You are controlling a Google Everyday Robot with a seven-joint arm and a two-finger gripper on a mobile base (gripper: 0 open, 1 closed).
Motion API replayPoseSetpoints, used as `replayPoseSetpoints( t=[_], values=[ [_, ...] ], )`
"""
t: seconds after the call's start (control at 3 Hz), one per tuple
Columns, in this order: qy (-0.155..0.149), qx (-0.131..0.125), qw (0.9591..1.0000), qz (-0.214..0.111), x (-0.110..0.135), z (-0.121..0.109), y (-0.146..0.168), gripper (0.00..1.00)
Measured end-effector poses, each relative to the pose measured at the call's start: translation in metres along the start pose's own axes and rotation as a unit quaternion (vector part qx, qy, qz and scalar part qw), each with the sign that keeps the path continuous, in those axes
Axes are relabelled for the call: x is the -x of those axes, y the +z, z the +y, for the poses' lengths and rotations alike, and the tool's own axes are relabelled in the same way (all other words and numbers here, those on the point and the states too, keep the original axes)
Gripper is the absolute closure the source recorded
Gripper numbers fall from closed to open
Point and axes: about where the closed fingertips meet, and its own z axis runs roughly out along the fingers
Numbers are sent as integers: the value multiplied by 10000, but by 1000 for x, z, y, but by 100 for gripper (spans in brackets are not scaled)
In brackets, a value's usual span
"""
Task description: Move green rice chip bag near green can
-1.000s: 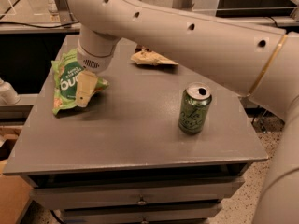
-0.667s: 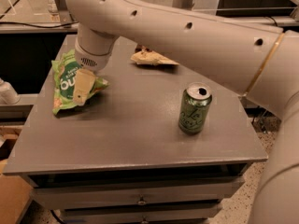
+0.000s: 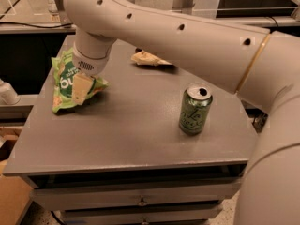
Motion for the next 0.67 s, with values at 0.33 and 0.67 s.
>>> replayPoseSetpoints(
  t=[0.33,0.67],
  values=[
    [-16,123,9999,12,4,9,9,49],
    [-6,129,9999,44,0,11,8,73]
  ],
)
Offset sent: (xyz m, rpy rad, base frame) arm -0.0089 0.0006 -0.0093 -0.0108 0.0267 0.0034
